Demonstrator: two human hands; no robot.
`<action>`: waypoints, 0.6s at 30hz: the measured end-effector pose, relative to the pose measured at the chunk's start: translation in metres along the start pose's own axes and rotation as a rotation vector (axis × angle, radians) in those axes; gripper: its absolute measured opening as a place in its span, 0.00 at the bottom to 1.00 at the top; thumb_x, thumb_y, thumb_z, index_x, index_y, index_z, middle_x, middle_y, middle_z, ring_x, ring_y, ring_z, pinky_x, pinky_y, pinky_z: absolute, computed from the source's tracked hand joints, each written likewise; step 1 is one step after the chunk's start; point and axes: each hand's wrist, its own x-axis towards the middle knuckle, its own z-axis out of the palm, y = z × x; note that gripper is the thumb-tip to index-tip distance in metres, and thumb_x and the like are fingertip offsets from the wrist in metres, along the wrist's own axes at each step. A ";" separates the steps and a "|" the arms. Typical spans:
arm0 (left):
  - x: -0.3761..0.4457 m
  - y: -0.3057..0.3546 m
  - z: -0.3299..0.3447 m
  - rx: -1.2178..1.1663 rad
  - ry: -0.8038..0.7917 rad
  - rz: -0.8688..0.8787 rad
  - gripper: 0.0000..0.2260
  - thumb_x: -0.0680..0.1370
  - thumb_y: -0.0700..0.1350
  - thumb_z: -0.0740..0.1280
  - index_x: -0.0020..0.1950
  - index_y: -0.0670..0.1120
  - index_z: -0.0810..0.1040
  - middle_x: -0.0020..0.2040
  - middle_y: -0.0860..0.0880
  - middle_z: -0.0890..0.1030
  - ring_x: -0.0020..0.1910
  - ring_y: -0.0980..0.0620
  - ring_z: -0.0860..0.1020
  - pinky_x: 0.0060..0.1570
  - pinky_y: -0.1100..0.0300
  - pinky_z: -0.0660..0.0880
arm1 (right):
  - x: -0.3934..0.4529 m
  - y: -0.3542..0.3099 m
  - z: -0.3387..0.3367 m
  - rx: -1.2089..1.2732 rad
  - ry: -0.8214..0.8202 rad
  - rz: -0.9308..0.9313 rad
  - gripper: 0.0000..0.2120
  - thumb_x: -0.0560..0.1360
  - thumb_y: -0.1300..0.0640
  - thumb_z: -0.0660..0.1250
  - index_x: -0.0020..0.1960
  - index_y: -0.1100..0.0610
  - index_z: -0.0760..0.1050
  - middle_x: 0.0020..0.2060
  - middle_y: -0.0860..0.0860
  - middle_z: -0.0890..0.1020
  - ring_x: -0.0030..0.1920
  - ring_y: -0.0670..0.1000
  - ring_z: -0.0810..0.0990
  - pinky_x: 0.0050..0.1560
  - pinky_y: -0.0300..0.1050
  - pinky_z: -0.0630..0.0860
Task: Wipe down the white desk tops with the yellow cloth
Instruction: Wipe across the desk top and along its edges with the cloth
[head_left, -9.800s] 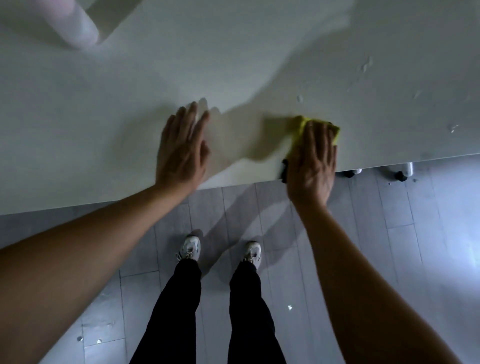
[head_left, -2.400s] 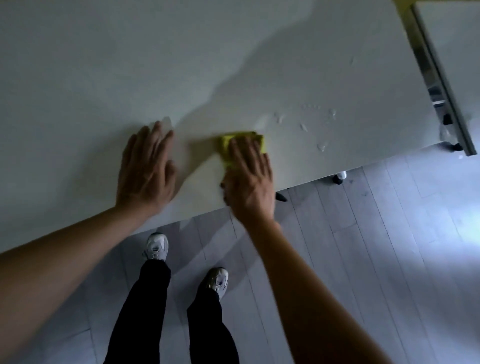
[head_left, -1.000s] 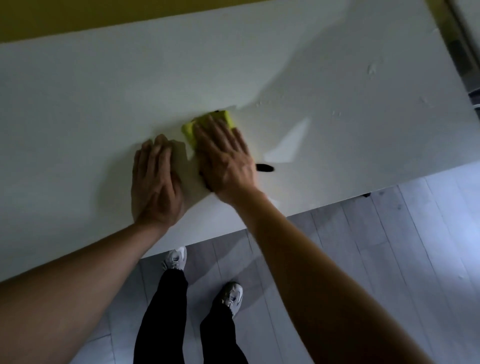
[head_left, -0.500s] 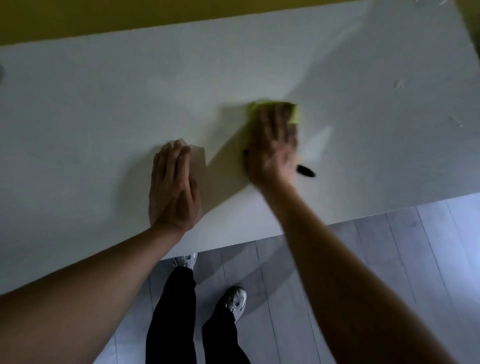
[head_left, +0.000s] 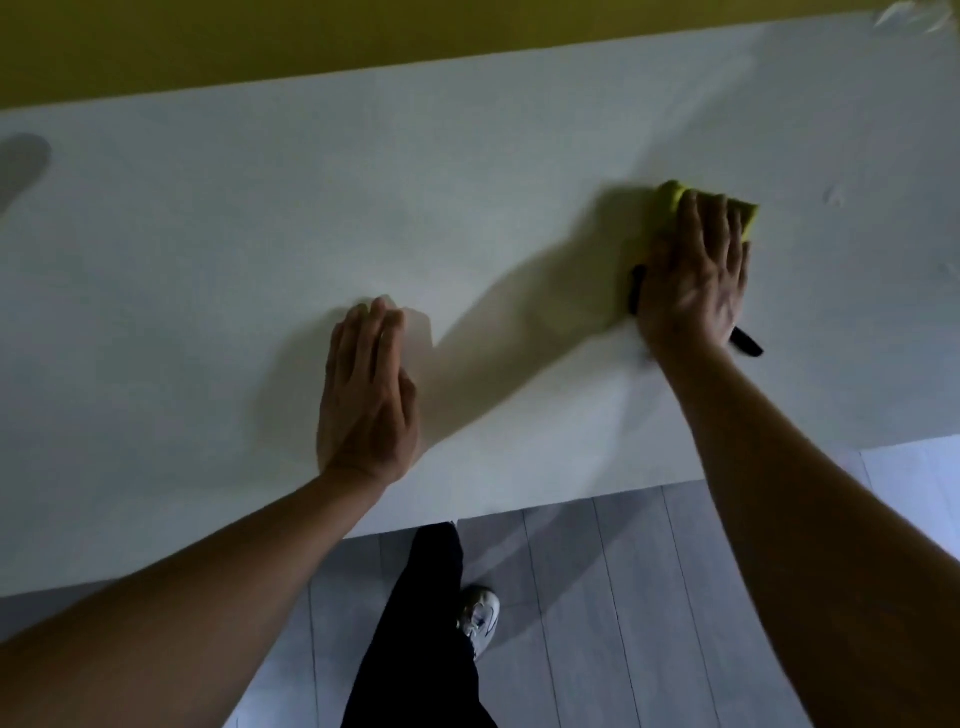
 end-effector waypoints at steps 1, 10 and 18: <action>0.001 0.000 0.000 -0.001 0.005 0.001 0.26 0.83 0.41 0.52 0.82 0.38 0.62 0.83 0.40 0.62 0.83 0.41 0.57 0.83 0.44 0.53 | 0.001 -0.005 0.003 -0.006 0.024 0.034 0.28 0.83 0.46 0.51 0.82 0.51 0.57 0.81 0.55 0.57 0.82 0.56 0.52 0.81 0.54 0.49; 0.006 0.005 -0.002 0.070 -0.036 -0.018 0.28 0.82 0.42 0.53 0.83 0.39 0.60 0.83 0.39 0.62 0.82 0.38 0.59 0.83 0.45 0.54 | -0.055 -0.159 0.061 0.105 -0.108 -0.538 0.27 0.80 0.49 0.57 0.79 0.52 0.66 0.78 0.56 0.65 0.80 0.57 0.60 0.80 0.56 0.54; 0.039 -0.004 -0.015 0.069 -0.043 -0.023 0.17 0.79 0.41 0.62 0.67 0.38 0.74 0.74 0.35 0.70 0.72 0.33 0.70 0.74 0.43 0.64 | 0.034 -0.063 0.034 0.035 -0.069 -0.260 0.29 0.80 0.48 0.56 0.80 0.51 0.62 0.80 0.56 0.60 0.81 0.57 0.56 0.80 0.54 0.52</action>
